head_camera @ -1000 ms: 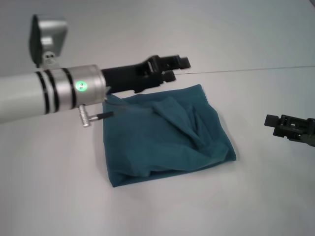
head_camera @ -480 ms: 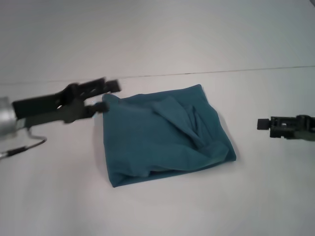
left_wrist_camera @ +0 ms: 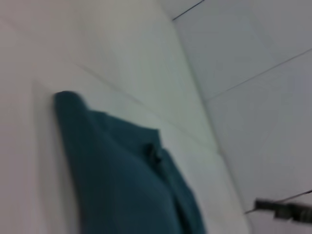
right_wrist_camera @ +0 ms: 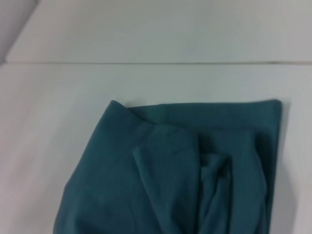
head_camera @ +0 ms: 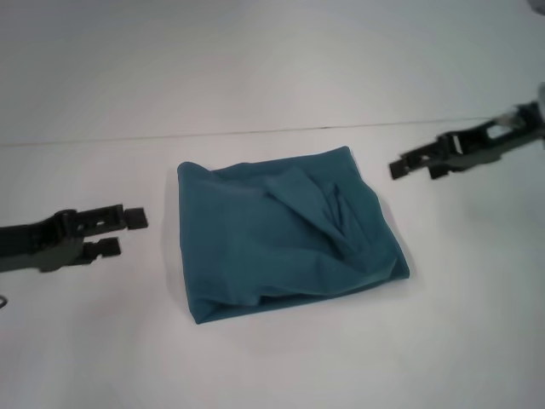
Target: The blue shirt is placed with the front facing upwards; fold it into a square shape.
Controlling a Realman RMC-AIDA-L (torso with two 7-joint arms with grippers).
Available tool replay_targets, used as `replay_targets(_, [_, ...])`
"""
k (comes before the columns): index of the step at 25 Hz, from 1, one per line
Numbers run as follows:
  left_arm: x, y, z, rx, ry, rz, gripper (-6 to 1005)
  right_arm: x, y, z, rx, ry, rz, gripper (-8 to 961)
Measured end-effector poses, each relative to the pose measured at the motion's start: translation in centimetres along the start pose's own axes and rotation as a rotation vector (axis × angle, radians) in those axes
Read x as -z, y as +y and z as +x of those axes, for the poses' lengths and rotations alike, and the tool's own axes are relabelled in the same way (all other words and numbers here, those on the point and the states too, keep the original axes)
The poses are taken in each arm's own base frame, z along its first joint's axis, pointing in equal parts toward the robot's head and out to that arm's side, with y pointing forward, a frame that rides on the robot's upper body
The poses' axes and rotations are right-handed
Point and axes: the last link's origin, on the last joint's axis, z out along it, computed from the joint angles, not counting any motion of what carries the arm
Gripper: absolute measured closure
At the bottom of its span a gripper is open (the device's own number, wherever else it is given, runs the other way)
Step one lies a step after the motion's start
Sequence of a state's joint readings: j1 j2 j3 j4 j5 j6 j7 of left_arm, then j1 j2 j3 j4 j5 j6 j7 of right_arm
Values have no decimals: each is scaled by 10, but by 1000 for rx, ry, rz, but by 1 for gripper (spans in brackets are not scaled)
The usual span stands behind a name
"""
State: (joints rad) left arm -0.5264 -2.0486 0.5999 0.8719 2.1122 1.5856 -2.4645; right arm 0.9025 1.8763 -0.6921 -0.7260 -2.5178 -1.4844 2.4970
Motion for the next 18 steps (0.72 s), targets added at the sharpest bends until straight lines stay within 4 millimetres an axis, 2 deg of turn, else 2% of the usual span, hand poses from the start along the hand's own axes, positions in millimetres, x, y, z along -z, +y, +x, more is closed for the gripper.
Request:
replay_targets(3, [5, -6, -2, -21, -28, 64, 79, -12, 12, -12, 28, 25, 58, 29])
replay_targets(7, [2, -10, -6, -33, -70, 103, 79, -22, 24, -16, 47, 27, 66, 29])
replay_targets(12, [-28, -10, -10, 12, -71, 125, 78, -19, 27, -21, 46, -8, 42, 28])
replay_targets(18, [-68, -9, -5, -1, -102, 201, 79, -14, 23, -21, 34, -21, 40, 28])
